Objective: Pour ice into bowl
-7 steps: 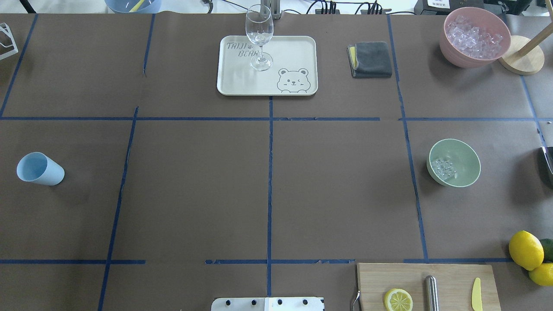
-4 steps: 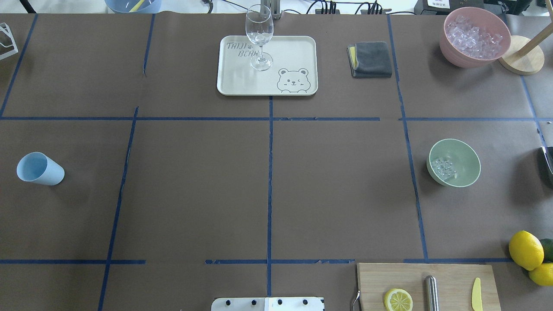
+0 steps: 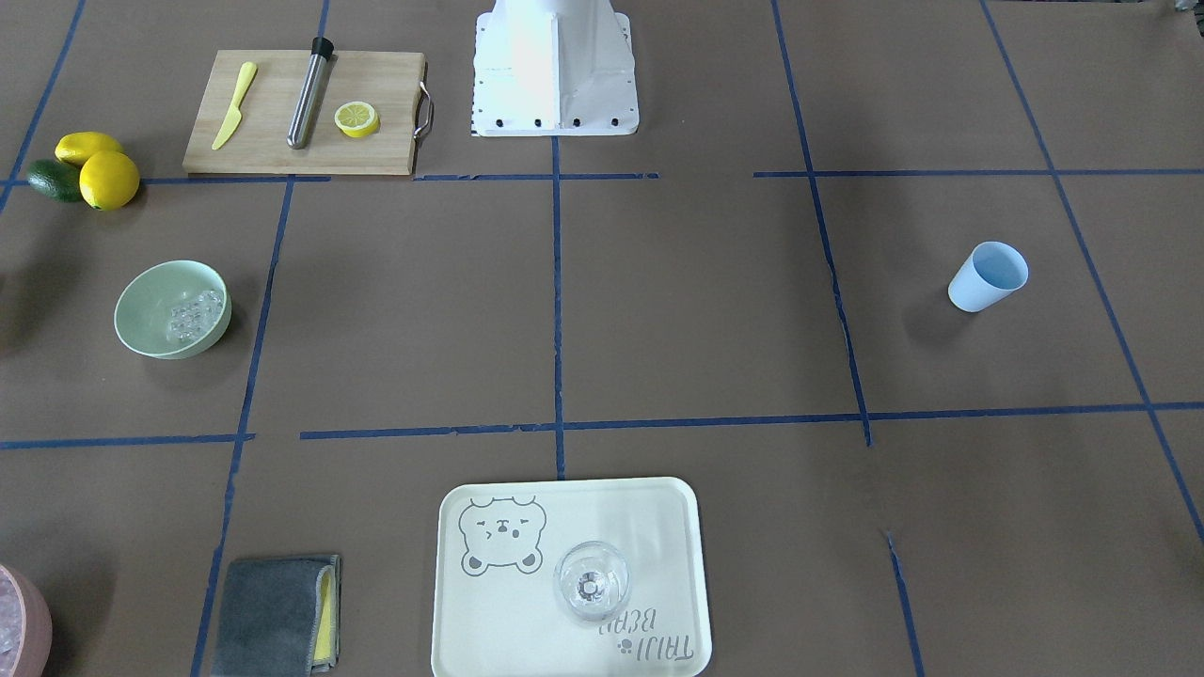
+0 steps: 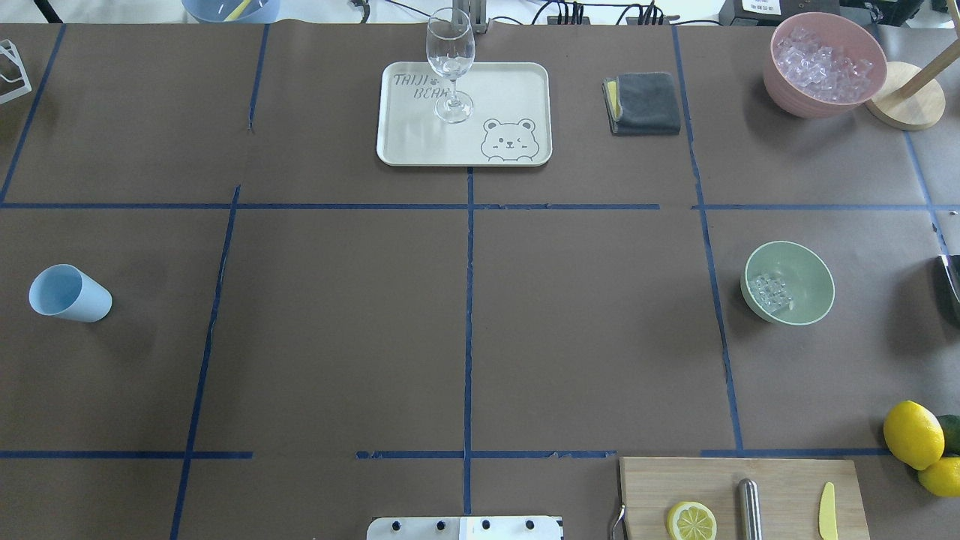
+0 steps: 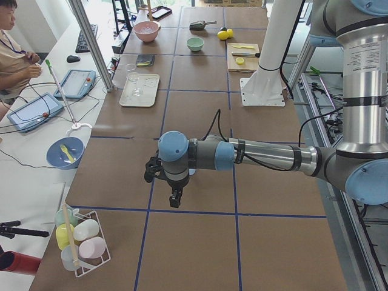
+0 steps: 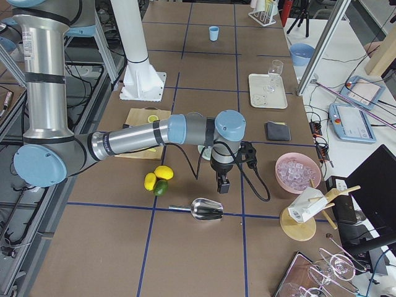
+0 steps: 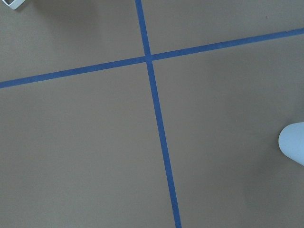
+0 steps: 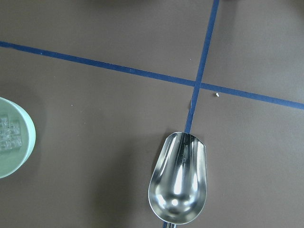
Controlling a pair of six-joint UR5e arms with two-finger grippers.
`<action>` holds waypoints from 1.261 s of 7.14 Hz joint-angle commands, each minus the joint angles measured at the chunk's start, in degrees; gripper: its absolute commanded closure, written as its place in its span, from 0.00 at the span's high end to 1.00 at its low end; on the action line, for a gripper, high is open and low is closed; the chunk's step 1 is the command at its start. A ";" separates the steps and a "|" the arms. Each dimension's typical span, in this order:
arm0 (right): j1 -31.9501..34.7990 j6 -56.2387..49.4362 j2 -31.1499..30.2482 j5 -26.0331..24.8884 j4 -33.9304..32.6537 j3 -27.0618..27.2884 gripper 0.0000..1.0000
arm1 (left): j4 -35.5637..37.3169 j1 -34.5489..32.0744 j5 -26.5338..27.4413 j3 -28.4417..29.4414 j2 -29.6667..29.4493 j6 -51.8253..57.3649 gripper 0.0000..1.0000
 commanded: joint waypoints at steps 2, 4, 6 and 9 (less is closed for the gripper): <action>-0.09 0.08 -0.39 0.63 0.24 -0.34 1.00 | 0.38 -0.38 -0.13 1.32 -1.15 0.15 1.00; -0.44 0.17 -0.30 0.36 0.33 0.35 1.00 | 0.21 -0.38 -0.30 1.05 -1.32 0.07 1.00; -0.44 0.17 -0.47 0.54 0.24 -0.26 1.00 | 0.21 -0.47 -0.30 0.18 -1.32 0.07 1.00; -0.09 2.79 -1.44 0.28 0.33 1.50 1.00 | 0.29 -0.47 -0.22 -1.50 -1.41 -0.02 1.00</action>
